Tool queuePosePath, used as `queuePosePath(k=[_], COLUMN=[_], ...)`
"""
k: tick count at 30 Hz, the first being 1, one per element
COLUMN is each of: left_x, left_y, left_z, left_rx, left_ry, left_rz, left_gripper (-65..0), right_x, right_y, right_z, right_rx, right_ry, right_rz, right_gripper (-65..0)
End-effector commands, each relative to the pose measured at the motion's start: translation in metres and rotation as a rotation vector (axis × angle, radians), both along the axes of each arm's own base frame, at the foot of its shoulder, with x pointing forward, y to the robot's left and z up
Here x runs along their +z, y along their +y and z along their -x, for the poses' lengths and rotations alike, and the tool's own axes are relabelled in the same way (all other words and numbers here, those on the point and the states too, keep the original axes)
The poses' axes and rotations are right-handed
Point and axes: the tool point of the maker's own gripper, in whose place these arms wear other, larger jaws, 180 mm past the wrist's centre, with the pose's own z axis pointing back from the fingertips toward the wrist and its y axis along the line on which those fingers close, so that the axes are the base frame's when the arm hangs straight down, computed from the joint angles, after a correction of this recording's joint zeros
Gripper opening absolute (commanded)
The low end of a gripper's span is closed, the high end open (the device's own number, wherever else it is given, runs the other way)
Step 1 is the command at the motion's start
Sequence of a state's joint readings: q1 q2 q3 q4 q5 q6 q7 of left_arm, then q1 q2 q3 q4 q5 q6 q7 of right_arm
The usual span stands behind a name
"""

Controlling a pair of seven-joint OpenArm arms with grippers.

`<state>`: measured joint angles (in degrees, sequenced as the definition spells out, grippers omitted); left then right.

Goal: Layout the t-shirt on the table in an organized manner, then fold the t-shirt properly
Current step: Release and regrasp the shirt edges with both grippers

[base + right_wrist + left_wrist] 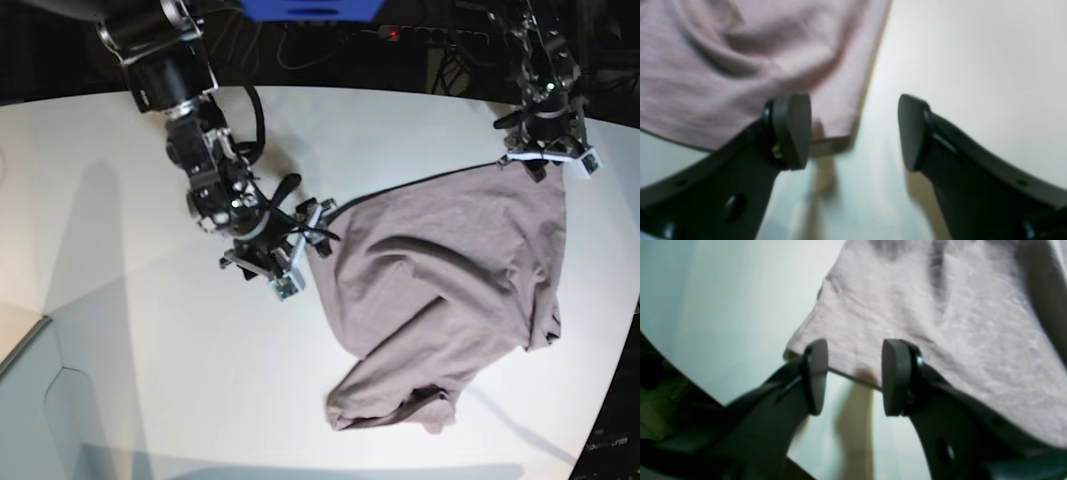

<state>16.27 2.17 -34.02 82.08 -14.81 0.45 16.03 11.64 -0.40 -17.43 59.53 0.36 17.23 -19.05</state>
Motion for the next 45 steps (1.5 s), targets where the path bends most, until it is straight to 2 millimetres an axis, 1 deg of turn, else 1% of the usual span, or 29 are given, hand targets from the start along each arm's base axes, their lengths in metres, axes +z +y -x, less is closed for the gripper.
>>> queuePosePath(k=[1,4,6,7,8,10,11,13,14,15,17,18,19,20,22,23,24,25,26,28,31,33,35,36,38,40,43,44,45], left_x=[0.013,0.012,0.012,0.011,0.012,0.016,0.017,0.017,0.014,0.014,0.011,0.009,0.008,0.007,0.004,0.004,0.002,0.001,0.0,0.003,0.015,0.026,0.046,0.055,0.065,0.079,0.085,0.083,0.084], left_y=[0.01,0.012,0.012,0.011,0.011,0.011,0.011,0.01,0.009,0.009,0.008,0.007,0.006,0.006,0.004,0.003,0.002,0.001,0.0,-0.002,-0.002,0.0,0.003,0.002,-0.004,-0.009,-0.026,-0.03,-0.029], left_z=[-0.005,-0.005,-0.005,-0.005,-0.006,-0.014,-0.018,-0.022,-0.022,-0.027,-0.033,-0.034,-0.036,-0.038,-0.043,-0.048,-0.052,-0.056,-0.061,-0.072,-0.087,-0.094,-0.099,-0.098,-0.087,-0.08,-0.064,-0.056,-0.05], left_rx=[0.01,0.018,0.018,0.017,0.017,0.017,0.017,0.017,0.018,0.018,0.021,0.021,0.022,0.023,0.023,0.024,0.025,0.026,0.027,0.027,0.024,0.022,0.015,0.012,0.005,-0.006,-0.003,-0.001,-0.002], left_ry=[-0.039,-0.038,-0.038,-0.037,-0.039,-0.056,-0.064,-0.068,-0.063,-0.069,-0.07,-0.067,-0.067,-0.068,-0.067,-0.072,-0.073,-0.075,-0.078,-0.093,-0.131,-0.16,-0.208,-0.229,-0.235,-0.245,-0.244,-0.234,-0.227], left_rz=[-0.037,-0.035,-0.034,-0.033,-0.032,-0.031,-0.031,-0.026,-0.021,-0.016,-0.005,0.0,0.005,0.009,0.019,0.025,0.034,0.041,0.048,0.058,0.056,0.045,0.018,0.006,0.002,-0.003,0.026,0.032,0.024], left_gripper=[-39.1,-39.1,-39.0,-39.0,-39.0,-39.0,-39.0,-39.0,-39.0,-39.0,-39.0,-39.0,-39.0,-39.0,-39.0,-39.0,-39.0,-39.0,-39.0,-39.0,-39.0,-39.0,-38.9,-38.9,-38.8,-38.8,-38.6,-37.4,-35.9], right_x=[0.013,-0.001,-0.004,-0.005,-0.005,-0.005,-0.005,-0.008,-0.011,-0.011,-0.013,-0.011,-0.011,-0.008,0.001,0.009,0.015,0.02,0.026,0.035,0.04,0.039,0.036,0.033,0.028,0.026,0.029,0.033,0.038], right_y=[0.007,0.011,0.016,0.018,0.022,0.025,0.026,0.034,0.035,0.034,0.036,0.037,0.033,0.028,0.026,0.03,0.035,0.035,0.04,0.06,0.081,0.089,0.089,0.088,0.084,0.08,0.068,0.066,0.065], right_z=[-0.016,-0.019,-0.017,-0.016,-0.015,-0.014,-0.013,-0.004,0.0,0.003,0.017,0.022,0.029,0.037,0.052,0.06,0.073,0.085,0.1,0.132,0.17,0.184,0.189,0.191,0.195,0.194,0.192,0.19,0.188], right_rx=[0.006,0.006,0.011,0.012,0.015,0.017,0.018,0.022,0.023,0.022,0.022,0.022,0.019,0.017,0.015,0.021,0.04,0.062,0.097,0.184,0.294,0.346,0.363,0.365,0.371,0.375,0.383,0.384,0.386], right_ry=[-0.039,0.014,0.028,0.03,0.032,0.037,0.038,0.053,0.062,0.059,0.062,0.056,0.049,0.036,0.01,-0.008,-0.019,-0.034,-0.042,-0.045,-0.033,-0.022,-0.01,0.004,0.04,0.054,0.035,0.021,0.006], right_rz=[-0.027,-0.02,-0.025,-0.028,-0.033,-0.037,-0.038,-0.053,-0.054,-0.054,-0.066,-0.072,-0.072,-0.073,-0.085,-0.1,-0.11,-0.107,-0.11,-0.129,-0.145,-0.145,-0.134,-0.122,-0.086,-0.06,-0.036,-0.035,-0.034], right_gripper=[-23.9,-24.0,-24.1,-25.0,-27.7,-39.1,-47.4,-65.0,-65.0,-64.7,-65.0,-65.0,-65.0,-65.0,-65.0,-65.0,-65.0,-65.0,-65.0,-65.0,-65.0,-65.0,-64.0,-61.2,-53.7,-46.0,-37.3,-34.8,-32.5])
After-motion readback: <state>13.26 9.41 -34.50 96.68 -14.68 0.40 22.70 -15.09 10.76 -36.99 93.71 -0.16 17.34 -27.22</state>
